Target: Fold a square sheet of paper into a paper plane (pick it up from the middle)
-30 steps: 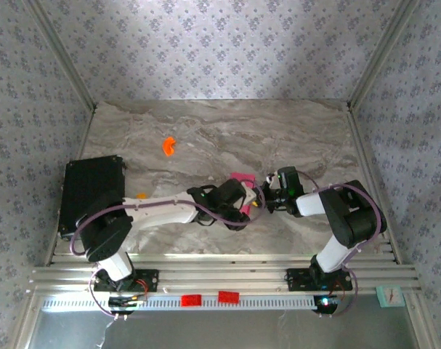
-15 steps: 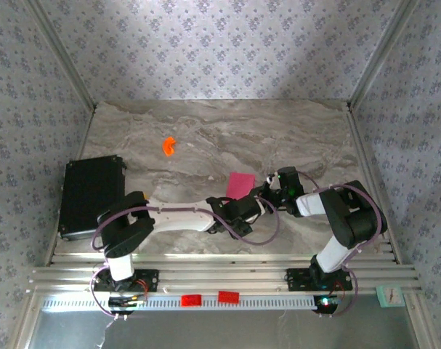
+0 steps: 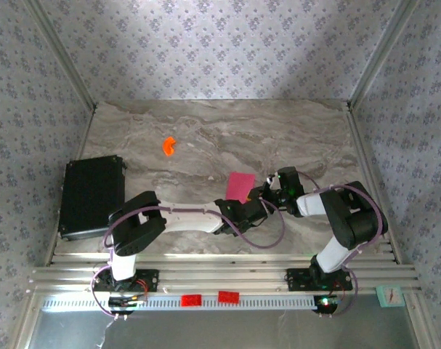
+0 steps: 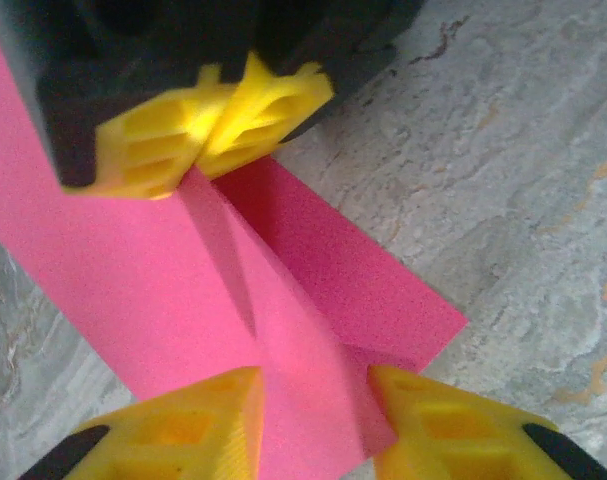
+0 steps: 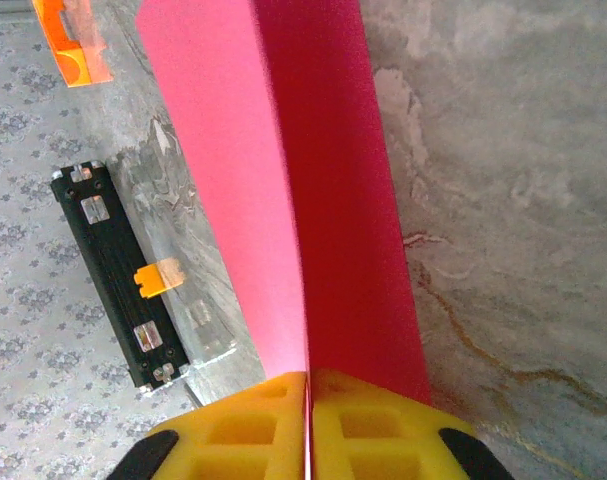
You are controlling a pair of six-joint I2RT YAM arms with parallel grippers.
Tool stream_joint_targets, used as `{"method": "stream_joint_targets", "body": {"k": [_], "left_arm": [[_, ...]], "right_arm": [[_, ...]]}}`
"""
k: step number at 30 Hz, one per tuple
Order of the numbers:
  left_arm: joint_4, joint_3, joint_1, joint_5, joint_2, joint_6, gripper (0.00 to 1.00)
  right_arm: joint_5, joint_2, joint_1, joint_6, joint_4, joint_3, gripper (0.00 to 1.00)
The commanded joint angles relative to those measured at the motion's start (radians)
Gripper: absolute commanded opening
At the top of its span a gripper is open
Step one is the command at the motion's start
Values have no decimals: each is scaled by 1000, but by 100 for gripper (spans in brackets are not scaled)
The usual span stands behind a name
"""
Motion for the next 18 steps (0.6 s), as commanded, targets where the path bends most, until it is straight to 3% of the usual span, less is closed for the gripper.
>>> {"method": "stream_joint_targets", "body": {"k": [1,7,11,13,16,18], "left_arm": [[-13,6,-4,-18,-5,-5,24],[-32,15,20,20,-33,-62,0],[-40,8,116,232,-86,-166,0],[-21,-6,169,354,-112,-203,0],[23,-20,246,570,-127,-255,0],[48,-25,281,667,-118,-286,0]], "right_arm": [[6,-28,-5,4,-34,2,14],[34,-125,-38,-61,-187,2,25],[126,-285,-102,-165,-417,-11,36],[203,-376,-127,-217,-523,-23,37],[318,-529,-138,-291,-589,-65,38],[326,-618,-146,-302,-612,-96,41]]}}
